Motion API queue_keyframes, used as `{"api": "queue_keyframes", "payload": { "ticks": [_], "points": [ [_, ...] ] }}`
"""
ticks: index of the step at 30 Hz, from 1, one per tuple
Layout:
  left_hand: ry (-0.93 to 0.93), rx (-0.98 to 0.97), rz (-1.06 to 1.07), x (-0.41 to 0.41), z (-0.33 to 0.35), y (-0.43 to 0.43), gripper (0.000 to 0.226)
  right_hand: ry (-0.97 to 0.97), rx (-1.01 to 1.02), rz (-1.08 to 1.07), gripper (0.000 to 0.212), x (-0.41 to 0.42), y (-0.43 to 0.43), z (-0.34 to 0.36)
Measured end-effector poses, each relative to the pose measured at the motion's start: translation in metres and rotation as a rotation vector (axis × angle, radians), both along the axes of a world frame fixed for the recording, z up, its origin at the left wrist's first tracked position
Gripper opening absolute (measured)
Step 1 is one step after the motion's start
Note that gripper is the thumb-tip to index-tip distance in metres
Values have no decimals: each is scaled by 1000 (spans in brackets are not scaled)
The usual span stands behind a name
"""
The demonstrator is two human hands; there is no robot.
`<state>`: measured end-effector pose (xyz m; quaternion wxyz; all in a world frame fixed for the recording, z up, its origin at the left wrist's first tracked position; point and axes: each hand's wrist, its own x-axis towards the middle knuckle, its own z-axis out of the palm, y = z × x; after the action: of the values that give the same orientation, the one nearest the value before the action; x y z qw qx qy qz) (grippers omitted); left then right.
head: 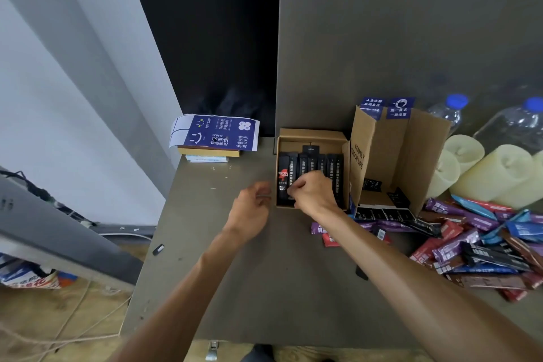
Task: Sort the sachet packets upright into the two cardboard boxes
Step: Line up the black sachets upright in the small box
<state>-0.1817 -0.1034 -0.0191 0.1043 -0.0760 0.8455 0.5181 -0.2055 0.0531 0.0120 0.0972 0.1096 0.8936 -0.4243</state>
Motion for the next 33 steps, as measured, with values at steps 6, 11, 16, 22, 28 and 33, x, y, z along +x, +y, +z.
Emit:
{"api": "queue_keyframes", "payload": {
  "ticks": [6,11,16,22,28,33],
  "points": [
    [0,-155,74,41,2,1,17,52,-73,-3,5,46,44,28],
    [26,-269,-124,64,4,46,19,11,-59,-98,10,95,117,27],
    [-33,-286,-326,76,0,110,13,-103,-14,-177,16,122,175,13],
    [-70,-358,-360,85,2,167,22,-83,40,-113,23,134,185,-3],
    [-53,-371,-321,88,2,176,11,-110,-22,-129,22,136,183,-8],
    [216,-341,-290,95,7,165,9,-164,-270,-197,34,137,175,-1]
  ]
}}
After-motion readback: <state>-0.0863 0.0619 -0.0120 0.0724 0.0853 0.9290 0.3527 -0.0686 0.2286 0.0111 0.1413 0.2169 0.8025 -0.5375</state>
